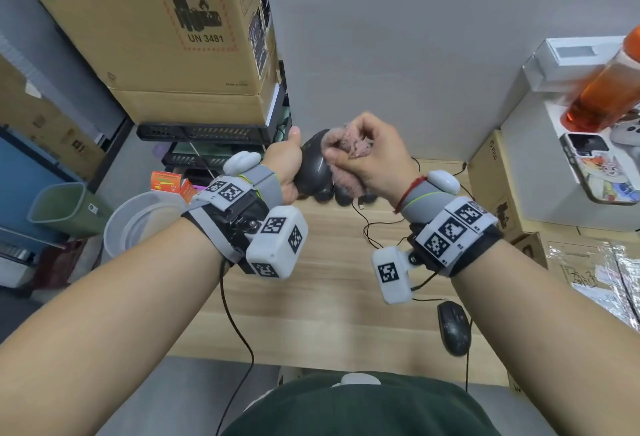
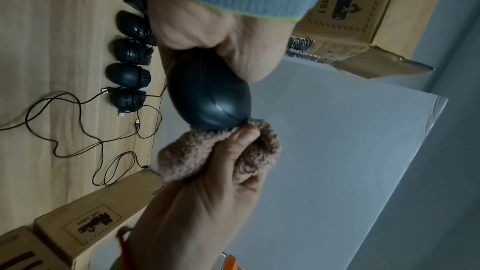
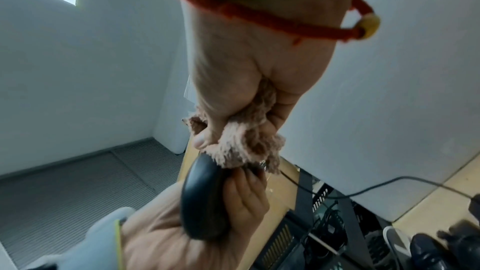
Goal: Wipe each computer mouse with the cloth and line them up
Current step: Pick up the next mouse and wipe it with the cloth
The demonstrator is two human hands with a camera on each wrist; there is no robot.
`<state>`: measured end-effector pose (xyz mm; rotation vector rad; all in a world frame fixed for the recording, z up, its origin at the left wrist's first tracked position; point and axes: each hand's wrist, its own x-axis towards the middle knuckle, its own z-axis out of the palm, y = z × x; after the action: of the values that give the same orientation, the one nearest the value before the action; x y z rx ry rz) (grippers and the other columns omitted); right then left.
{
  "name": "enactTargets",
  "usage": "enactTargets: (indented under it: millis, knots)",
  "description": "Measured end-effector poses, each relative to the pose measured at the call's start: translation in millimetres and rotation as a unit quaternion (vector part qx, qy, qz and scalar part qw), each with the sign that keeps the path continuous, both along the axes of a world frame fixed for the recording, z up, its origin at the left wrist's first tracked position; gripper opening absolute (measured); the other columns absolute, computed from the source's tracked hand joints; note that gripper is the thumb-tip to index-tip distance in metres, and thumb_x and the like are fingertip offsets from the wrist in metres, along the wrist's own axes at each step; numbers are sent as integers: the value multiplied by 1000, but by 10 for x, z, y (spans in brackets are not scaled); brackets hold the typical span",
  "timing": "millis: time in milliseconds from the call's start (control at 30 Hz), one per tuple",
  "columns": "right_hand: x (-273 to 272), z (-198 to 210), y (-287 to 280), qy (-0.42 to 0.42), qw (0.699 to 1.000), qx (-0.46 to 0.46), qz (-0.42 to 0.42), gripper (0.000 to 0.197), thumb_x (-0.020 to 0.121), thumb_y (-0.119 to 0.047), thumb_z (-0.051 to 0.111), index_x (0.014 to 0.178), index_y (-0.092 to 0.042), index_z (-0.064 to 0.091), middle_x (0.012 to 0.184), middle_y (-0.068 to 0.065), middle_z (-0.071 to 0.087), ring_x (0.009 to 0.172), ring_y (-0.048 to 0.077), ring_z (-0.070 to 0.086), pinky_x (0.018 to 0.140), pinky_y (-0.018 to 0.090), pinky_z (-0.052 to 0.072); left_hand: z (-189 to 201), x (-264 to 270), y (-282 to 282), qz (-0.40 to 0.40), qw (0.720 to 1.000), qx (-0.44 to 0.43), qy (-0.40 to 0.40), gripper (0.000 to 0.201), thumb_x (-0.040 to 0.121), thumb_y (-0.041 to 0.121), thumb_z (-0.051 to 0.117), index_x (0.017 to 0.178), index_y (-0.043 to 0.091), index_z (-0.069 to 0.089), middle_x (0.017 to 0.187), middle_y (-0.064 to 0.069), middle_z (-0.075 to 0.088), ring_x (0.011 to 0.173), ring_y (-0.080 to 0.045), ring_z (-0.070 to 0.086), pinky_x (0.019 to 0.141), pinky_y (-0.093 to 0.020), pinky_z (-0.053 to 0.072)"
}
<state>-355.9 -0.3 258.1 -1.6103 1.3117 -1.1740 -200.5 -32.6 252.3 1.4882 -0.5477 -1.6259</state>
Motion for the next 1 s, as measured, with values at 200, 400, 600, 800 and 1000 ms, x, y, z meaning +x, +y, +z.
enactTargets:
  millis: [200,400,600,800,1000]
  knots:
    - [107,-22,157,37,992,27,117,55,68,-16,90,73,-26,37,68,-3,69,46,21,54,42,24,39,57,-13,28,-25,992,-15,-125,53,107,47,36,121,1,59,109,-13,67,96,-30,68,77,-40,59]
    - [-59,-94,-3,-21,1000,19,3,45,61,-37,87,72,-27,44,74,-2,50,68,11,44,68,30,41,176,-47,138,-82,990,-25,-111,62,100,66,34,106,13,66,107,-11,74,92,-30,73,85,-55,58]
    - [-167,-241,-104,-18,992,51,-112,39,67,-44,85,73,-26,50,69,-13,53,64,10,48,68,34,47,138,-168,331,-222,975,6,-5,69,96,72,27,119,16,61,105,-13,75,90,-35,73,79,-45,61]
    - [-185,-234,7,-5,996,89,-28,17,78,-27,78,85,-23,64,80,-3,69,70,11,63,70,42,60,108,-101,280,-214,976,-7,-31,65,98,70,27,107,18,64,90,-10,71,73,-26,67,62,-32,55]
    - [-188,-189,-64,19,996,63,-61,20,77,-21,79,74,-29,61,73,-9,66,67,9,61,70,37,56,75,-85,333,-252,967,-7,-36,58,102,65,28,110,20,64,93,-13,70,75,-29,66,65,-32,54]
